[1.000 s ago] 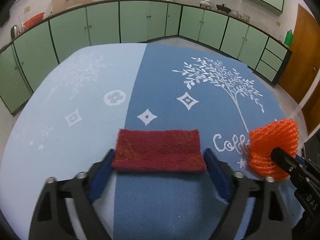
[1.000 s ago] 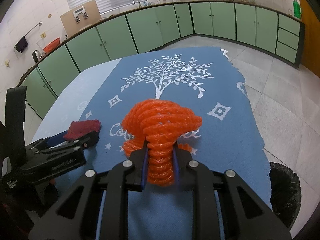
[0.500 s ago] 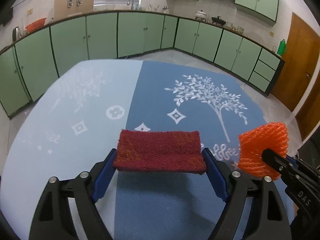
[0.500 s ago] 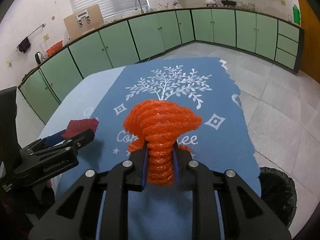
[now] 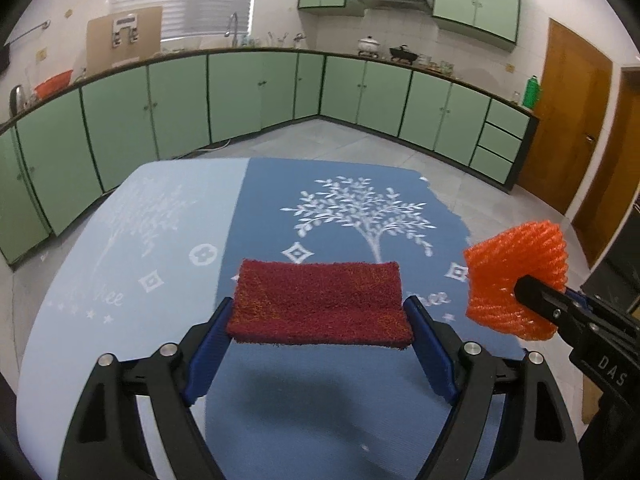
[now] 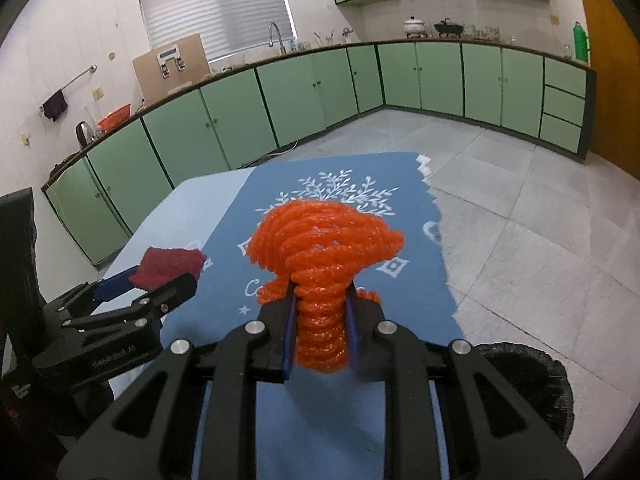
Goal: Collect trash
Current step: 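Carry the red cloth and orange net over the black bin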
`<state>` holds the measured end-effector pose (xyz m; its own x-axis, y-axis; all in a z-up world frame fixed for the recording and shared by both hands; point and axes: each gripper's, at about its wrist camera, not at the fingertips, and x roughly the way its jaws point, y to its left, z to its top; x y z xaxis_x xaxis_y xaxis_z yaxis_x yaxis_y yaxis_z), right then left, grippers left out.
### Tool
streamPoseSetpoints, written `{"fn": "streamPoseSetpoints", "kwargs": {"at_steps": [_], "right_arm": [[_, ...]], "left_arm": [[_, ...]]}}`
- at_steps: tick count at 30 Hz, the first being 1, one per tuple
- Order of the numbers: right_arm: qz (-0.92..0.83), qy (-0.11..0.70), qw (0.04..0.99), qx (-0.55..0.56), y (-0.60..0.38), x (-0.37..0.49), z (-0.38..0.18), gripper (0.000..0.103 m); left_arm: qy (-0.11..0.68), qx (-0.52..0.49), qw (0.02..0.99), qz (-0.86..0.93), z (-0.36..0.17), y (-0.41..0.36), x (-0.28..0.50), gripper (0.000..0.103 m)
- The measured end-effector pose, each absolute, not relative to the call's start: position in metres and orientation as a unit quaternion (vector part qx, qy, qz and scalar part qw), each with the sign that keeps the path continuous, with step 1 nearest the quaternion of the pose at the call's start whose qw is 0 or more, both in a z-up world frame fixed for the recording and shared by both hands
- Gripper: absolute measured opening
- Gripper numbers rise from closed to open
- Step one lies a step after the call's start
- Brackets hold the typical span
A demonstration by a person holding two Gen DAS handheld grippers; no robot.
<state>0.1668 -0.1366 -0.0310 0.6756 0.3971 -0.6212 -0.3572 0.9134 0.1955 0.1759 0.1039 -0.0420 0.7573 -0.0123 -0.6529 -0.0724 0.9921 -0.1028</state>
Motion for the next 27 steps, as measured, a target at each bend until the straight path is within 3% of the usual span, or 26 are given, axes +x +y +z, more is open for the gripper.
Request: {"fn": "streamPoseSetpoints", "kwargs": {"at_steps": [27], "right_arm": [[0.069,0.311,0.946,0.064,-0.293,0.079,-0.016,0.019]], "left_arm": [[0.317,0.01,0.935,-0.158,-0.014,-0.063,0.136,0.082]]}}
